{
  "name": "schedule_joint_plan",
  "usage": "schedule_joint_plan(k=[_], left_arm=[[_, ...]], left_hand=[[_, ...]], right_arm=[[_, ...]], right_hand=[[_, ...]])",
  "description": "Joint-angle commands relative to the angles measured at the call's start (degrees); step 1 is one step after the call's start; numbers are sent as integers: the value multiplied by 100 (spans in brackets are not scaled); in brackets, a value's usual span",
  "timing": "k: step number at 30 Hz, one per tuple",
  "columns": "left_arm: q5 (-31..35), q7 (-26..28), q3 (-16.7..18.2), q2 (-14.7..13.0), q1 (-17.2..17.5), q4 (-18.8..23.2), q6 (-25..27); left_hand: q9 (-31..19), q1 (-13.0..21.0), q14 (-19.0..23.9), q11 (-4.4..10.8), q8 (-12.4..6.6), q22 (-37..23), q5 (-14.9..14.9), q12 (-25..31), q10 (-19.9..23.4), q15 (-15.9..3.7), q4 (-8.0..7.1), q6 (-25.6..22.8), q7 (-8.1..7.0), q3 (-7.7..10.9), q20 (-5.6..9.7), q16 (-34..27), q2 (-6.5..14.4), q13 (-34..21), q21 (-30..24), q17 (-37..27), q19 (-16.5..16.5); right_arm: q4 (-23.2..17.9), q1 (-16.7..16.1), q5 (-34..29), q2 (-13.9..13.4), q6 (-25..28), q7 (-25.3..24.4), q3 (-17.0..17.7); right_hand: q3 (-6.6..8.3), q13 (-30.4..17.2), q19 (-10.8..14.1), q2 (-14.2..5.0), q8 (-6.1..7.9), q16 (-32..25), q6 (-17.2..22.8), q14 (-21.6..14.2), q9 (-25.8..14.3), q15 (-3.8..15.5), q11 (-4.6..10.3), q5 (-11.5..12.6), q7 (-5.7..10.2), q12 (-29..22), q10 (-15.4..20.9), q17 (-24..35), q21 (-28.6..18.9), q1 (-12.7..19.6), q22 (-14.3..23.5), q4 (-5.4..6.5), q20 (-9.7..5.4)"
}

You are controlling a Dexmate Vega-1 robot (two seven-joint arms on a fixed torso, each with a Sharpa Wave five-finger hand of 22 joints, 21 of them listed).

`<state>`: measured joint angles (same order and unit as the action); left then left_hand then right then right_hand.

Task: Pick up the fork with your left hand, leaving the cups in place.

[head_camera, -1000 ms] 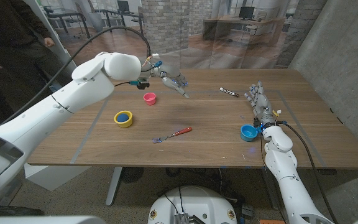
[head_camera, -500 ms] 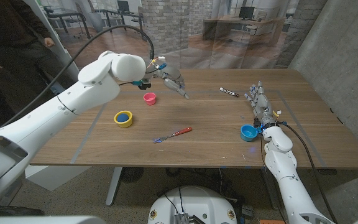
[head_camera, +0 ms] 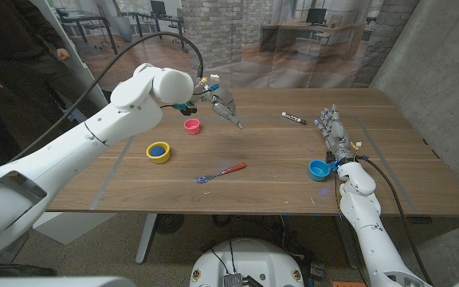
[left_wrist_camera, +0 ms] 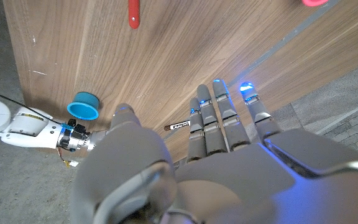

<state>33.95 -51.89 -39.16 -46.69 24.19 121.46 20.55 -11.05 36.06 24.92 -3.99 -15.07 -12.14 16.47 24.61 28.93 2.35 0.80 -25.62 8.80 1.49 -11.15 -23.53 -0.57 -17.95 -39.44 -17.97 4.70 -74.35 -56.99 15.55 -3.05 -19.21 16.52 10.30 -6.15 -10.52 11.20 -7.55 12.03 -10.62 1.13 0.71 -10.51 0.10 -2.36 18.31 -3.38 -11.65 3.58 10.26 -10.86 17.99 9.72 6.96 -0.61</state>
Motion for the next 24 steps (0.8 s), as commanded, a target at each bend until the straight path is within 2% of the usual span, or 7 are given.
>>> schedule_joint_plan(k=[1, 7, 13, 17, 24], left_arm=[[91, -525, -252, 196, -279, -214, -71], [389, -624, -403, 275, -324, -198, 0], [595, -778, -506, 372, -363, -213, 14], [700, -916, -571, 435, -412, -237, 2], [1021, -1039, -686, 530, -432, -206, -43]], left_hand=[[-18, 120, 87, 37, 5, -17, -40, 65, 103, -25, 52, -84, 44, 37, -15, -68, 15, -39, -8, -44, -9], [-19, 253, 147, 69, -2, -24, -68, 126, 189, -50, 116, -209, 32, 97, -17, -126, 86, -87, -14, -84, 3], [-19, 207, 259, 76, -14, -33, -129, 211, 321, -84, 77, -373, 48, 111, 6, -207, 180, -143, -29, -140, 32], [-19, 207, 296, 82, -13, -36, -154, 234, 346, -80, 79, -421, 43, 114, -1, -233, 194, -166, -33, -156, 37], [-21, 335, 377, 130, 17, -43, -213, 296, 400, -142, 173, -489, 46, 142, -3, -298, 172, -232, -37, -194, 35]], right_arm=[[23, -19, 48, -4, -66, 25, 31], [35, -40, 71, 2, -103, 35, 49], [88, -27, 102, 10, -154, 65, 57], [123, -20, 121, 14, -191, 78, 66], [162, -23, 167, 22, -243, 105, 90]], right_hand=[[-42, -20, 60, 51, -26, -8, 45, -18, -15, -15, -13, -13, -5, 17, 44, 9, -19, 13, 12, 10, 15], [-46, -20, 61, 53, -29, -8, 47, -21, -16, -13, -9, -12, -6, 19, 47, 9, -19, 13, 12, 9, 11], [-50, -20, 65, 55, -33, -10, 51, -28, -16, -12, -20, -11, -9, 19, 54, 8, -20, 14, 12, 6, 11], [-52, -21, 67, 57, -32, -11, 57, -33, -16, -19, -26, -10, -7, 19, 57, 8, -20, 15, 11, 5, 5], [-56, -21, 70, 58, -28, -9, 81, -33, -16, -15, -18, -9, 10, 20, 64, 8, -21, 17, 11, 2, -1]])
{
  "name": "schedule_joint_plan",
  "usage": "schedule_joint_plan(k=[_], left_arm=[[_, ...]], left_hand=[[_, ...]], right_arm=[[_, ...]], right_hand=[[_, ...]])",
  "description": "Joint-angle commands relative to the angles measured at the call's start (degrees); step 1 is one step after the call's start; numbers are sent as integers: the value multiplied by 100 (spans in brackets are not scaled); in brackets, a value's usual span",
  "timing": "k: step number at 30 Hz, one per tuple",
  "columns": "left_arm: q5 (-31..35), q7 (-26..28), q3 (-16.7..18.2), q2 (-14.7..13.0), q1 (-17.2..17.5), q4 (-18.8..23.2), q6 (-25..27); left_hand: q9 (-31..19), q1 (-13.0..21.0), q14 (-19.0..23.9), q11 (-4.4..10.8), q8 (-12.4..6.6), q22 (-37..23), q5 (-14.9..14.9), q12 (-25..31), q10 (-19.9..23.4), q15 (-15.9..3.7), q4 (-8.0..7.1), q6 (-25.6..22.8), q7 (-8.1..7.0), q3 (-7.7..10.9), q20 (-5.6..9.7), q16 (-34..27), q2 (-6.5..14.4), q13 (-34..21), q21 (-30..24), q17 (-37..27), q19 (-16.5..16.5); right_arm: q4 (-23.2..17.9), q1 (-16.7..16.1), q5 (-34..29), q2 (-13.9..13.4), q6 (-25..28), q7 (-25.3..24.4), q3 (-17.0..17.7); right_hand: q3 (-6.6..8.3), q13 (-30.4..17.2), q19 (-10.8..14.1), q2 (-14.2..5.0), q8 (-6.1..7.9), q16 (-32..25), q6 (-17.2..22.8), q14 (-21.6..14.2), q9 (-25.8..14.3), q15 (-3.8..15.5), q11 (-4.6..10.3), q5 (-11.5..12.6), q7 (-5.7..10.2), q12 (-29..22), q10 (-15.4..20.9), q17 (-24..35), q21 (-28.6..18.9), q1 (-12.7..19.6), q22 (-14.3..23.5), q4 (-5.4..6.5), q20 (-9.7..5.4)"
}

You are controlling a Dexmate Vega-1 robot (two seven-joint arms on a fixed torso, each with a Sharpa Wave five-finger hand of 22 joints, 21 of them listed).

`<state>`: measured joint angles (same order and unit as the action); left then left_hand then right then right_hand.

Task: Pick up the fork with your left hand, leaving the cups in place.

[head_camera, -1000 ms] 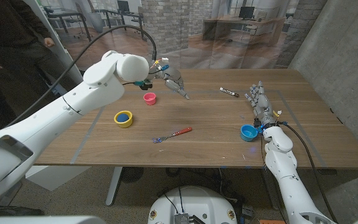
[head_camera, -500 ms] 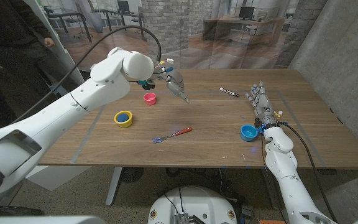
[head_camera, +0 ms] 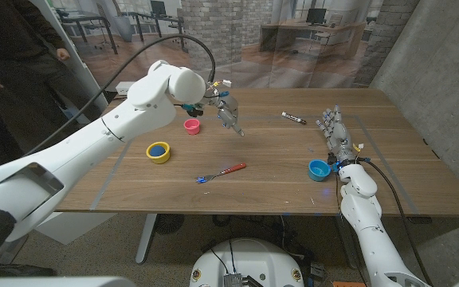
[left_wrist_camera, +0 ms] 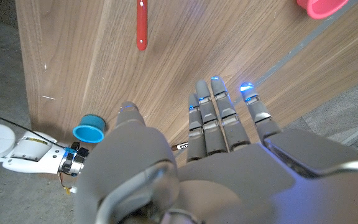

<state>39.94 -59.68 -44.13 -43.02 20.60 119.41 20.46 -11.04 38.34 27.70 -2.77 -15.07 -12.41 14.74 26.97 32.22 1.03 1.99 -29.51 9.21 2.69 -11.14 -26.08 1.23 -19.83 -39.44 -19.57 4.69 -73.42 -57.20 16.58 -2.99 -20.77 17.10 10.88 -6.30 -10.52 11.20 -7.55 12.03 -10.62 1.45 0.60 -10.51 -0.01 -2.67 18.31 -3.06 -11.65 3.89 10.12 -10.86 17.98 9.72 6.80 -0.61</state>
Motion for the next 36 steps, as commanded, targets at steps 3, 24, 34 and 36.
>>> schedule_joint_plan(k=[3, 24, 34, 36], left_arm=[[594, -294, -229, 207, -54, 31, -37], [1231, -662, -321, 451, 178, 94, -112], [1778, -760, -377, 540, 354, 168, -145], [1921, -768, -394, 563, 396, 176, -153]], left_hand=[[-23, 149, 130, 13, 21, -19, -56, 82, 95, -26, 85, -134, -7, 27, 0, -65, -25, -66, -46, -46, 55], [-27, 126, 80, 26, 140, -34, -135, 106, -4, 2, 87, -79, 18, 23, -8, -90, 10, -179, -57, -118, 49], [-28, 152, 72, 22, 167, -39, -162, 130, -1, -2, 103, -94, 13, 44, -10, -107, 49, -222, -59, -146, 39], [-29, 163, 75, 24, 171, -40, -166, 138, 10, -6, 109, -98, 12, 51, -13, -112, 58, -230, -62, -151, 44]], right_arm=[[81, -4, 85, 16, -106, 61, 44], [48, -40, 132, -19, -228, 120, 66], [-11, -115, 165, -22, -220, 141, 83], [-15, -123, 171, -26, -222, 153, 87]], right_hand=[[-41, -21, 70, 58, -24, -9, 63, -24, -16, -5, 12, -9, -12, 20, 38, 21, -21, 18, 11, 16, -1], [-53, -22, 80, 64, -29, -9, 88, -33, -16, -12, 2, -5, -4, 24, 57, 20, -22, 24, 11, 8, -6], [-59, -22, 84, 65, -32, -9, 100, -38, -16, -7, 5, -3, -1, 29, 61, 20, -22, 25, 11, 5, -6], [-60, -22, 83, 65, -32, -9, 102, -39, -16, -6, 1, -3, -2, 28, 64, 20, -22, 25, 11, 5, -4]])
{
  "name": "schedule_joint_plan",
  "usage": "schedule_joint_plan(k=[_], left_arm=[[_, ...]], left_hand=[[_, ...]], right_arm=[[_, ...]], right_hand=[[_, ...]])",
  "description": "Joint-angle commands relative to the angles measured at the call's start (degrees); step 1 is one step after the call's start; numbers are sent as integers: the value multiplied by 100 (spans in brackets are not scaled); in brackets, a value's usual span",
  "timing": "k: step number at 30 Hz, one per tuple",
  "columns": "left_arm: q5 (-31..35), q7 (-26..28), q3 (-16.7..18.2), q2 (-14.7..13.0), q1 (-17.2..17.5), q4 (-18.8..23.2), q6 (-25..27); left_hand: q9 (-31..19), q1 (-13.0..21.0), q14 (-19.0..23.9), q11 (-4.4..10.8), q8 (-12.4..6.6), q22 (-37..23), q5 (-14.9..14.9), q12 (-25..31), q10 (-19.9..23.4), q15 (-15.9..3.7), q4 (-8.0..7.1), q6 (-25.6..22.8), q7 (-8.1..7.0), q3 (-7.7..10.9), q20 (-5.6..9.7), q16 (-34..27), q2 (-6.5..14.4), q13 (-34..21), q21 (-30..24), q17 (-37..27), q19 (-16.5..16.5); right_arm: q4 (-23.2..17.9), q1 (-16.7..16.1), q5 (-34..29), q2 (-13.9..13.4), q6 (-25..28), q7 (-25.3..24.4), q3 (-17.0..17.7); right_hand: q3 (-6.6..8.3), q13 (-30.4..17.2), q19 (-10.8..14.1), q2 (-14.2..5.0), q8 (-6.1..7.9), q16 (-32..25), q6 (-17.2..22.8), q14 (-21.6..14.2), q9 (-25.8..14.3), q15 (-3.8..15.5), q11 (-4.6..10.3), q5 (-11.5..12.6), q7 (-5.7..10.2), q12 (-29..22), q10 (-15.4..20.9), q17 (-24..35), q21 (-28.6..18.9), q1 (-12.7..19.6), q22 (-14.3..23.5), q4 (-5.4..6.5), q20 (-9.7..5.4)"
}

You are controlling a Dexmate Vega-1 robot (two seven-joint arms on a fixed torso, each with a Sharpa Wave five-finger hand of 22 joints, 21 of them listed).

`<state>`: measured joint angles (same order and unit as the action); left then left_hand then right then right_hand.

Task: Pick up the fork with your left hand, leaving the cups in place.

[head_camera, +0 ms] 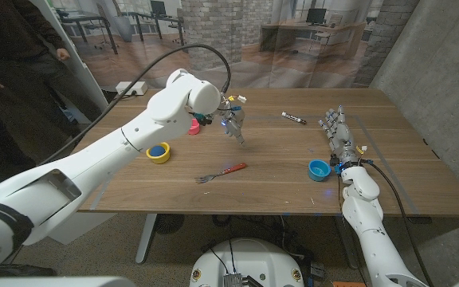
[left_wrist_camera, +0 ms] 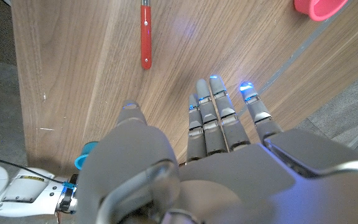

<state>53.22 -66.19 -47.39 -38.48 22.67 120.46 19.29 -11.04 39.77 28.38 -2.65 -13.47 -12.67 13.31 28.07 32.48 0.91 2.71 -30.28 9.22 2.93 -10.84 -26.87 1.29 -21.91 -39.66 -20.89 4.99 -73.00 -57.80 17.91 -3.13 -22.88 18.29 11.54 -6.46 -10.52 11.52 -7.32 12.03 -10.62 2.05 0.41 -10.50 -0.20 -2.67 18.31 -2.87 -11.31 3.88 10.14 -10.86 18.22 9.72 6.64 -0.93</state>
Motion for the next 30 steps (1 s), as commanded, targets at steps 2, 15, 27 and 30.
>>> schedule_joint_plan(k=[2, 15, 27, 30], left_arm=[[710, -134, -63, 134, 234, 75, -36], [1334, -79, -40, 305, 508, -85, -75], [1354, 28, 39, 502, 571, -370, -202], [1300, 51, 39, 524, 567, -412, -254]], left_hand=[[-29, 32, 22, 8, 12, -14, -30, 39, -1, 7, 46, -37, 7, 32, -46, -42, 57, -31, -46, -24, 27], [-32, 35, 112, 27, 11, -20, -75, 109, 102, -39, 57, -167, -2, 51, -32, -99, 105, -94, -74, -58, 72], [-34, 32, 147, 40, 20, -24, -105, 139, 135, -57, 60, -231, 8, 68, -37, -125, 146, -135, -90, -80, 94], [-34, 30, 164, 50, 23, -24, -113, 146, 140, -63, 64, -245, -2, 70, -39, -134, 150, -146, -96, -84, 105]], right_arm=[[-58, -68, 39, -15, -14, 39, 25], [-20, -65, 39, -33, -17, 78, 36], [83, 8, 20, -54, -53, 84, 36], [117, 26, 21, -54, -59, 86, 34]], right_hand=[[-45, -22, 52, 42, -32, -8, 43, -19, -17, 12, -5, -2, -23, -6, 65, 19, -22, 2, 11, 21, 25], [-53, -22, 53, 43, -37, -9, 49, -24, -17, 12, 5, 0, -21, -1, 67, 19, -21, 0, 11, 20, 24], [-60, -22, 54, 44, -40, -9, 53, -27, -17, 9, 7, 1, -24, 1, 70, 20, -20, -1, 11, 20, 22], [-61, -23, 57, 45, -41, -9, 53, -28, -17, 13, 4, 2, -24, 1, 72, 20, -21, -2, 11, 20, 19]])
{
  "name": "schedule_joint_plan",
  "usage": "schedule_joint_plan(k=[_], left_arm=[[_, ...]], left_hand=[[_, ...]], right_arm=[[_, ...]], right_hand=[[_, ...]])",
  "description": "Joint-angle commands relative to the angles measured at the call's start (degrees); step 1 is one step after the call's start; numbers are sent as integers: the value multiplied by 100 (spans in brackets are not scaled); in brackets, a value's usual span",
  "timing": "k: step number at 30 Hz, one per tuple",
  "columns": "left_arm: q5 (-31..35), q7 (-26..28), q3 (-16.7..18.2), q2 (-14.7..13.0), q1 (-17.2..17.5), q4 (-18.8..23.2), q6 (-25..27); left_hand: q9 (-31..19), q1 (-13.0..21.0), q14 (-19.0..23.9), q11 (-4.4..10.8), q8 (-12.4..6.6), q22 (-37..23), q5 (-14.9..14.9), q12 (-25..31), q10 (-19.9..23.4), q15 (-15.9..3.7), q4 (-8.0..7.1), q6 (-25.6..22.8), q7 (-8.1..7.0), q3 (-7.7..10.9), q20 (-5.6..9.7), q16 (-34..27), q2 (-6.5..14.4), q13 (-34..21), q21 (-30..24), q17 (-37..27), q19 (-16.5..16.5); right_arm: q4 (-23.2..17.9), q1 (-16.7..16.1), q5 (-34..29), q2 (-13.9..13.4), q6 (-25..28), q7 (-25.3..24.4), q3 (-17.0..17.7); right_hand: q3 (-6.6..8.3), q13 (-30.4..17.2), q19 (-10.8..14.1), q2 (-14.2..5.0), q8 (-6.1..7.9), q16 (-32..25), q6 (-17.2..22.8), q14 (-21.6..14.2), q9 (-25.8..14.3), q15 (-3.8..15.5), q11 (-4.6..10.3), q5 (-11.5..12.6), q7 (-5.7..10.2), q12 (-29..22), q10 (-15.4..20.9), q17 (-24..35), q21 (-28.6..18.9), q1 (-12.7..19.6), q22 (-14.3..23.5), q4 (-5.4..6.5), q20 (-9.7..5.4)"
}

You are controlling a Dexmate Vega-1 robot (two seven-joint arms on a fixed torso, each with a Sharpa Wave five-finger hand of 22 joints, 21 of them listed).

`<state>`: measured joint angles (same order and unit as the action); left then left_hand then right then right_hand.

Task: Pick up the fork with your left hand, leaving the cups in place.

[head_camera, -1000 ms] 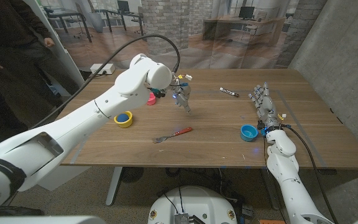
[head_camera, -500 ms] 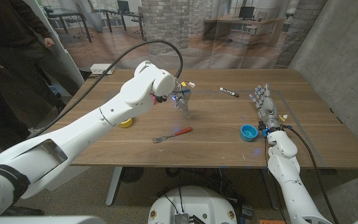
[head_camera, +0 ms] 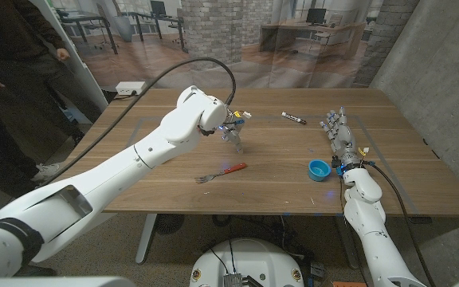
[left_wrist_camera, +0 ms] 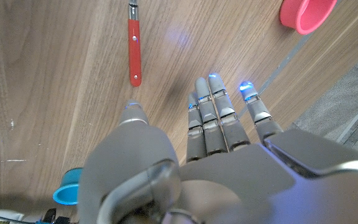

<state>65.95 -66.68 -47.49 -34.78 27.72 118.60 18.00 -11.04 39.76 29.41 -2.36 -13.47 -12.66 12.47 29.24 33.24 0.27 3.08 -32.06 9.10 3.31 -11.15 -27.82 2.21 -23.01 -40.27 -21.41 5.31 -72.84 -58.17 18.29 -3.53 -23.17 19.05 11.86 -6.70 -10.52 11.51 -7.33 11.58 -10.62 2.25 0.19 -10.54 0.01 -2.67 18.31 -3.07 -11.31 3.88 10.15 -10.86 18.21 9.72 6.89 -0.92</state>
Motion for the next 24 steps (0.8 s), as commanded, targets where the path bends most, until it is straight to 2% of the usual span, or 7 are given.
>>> schedule_joint_plan(k=[1, 12, 24], left_arm=[[2, 107, 43, 163, 56, -243, -149], [-228, 61, 7, 214, 9, -361, -241], [-89, -24, -163, 223, -36, -407, -256]], left_hand=[[-35, 32, 67, 28, 24, -26, -33, 33, 72, -1, 29, -74, 10, 32, -9, -41, 56, -41, -37, -34, 77], [-36, 34, 116, 20, 27, -28, -53, 75, 136, -13, 51, -151, 8, 31, 9, -66, 44, -82, -52, -47, 96], [-38, 102, 158, 22, 39, -28, -58, 106, 174, -31, 116, -221, -7, 51, 19, -92, 28, -130, -64, -61, 102]], right_arm=[[119, 73, -22, -14, -33, 6, -1], [197, 116, -38, -24, -72, -11, -6], [257, 142, -31, -36, -97, -20, -10]], right_hand=[[-38, -22, 58, 45, 3, -10, 33, -8, -14, -10, 3, 2, 0, 1, 72, 19, -21, -2, 11, -5, 17], [-44, -23, 54, 47, 2, -9, 38, -9, -14, -10, 5, 3, 2, 3, 75, 19, -19, -3, 11, -5, 18], [-49, -23, 55, 48, -1, -9, 39, -11, -14, -7, 5, 4, 0, 5, 77, 19, -18, -5, 11, -5, 16]])
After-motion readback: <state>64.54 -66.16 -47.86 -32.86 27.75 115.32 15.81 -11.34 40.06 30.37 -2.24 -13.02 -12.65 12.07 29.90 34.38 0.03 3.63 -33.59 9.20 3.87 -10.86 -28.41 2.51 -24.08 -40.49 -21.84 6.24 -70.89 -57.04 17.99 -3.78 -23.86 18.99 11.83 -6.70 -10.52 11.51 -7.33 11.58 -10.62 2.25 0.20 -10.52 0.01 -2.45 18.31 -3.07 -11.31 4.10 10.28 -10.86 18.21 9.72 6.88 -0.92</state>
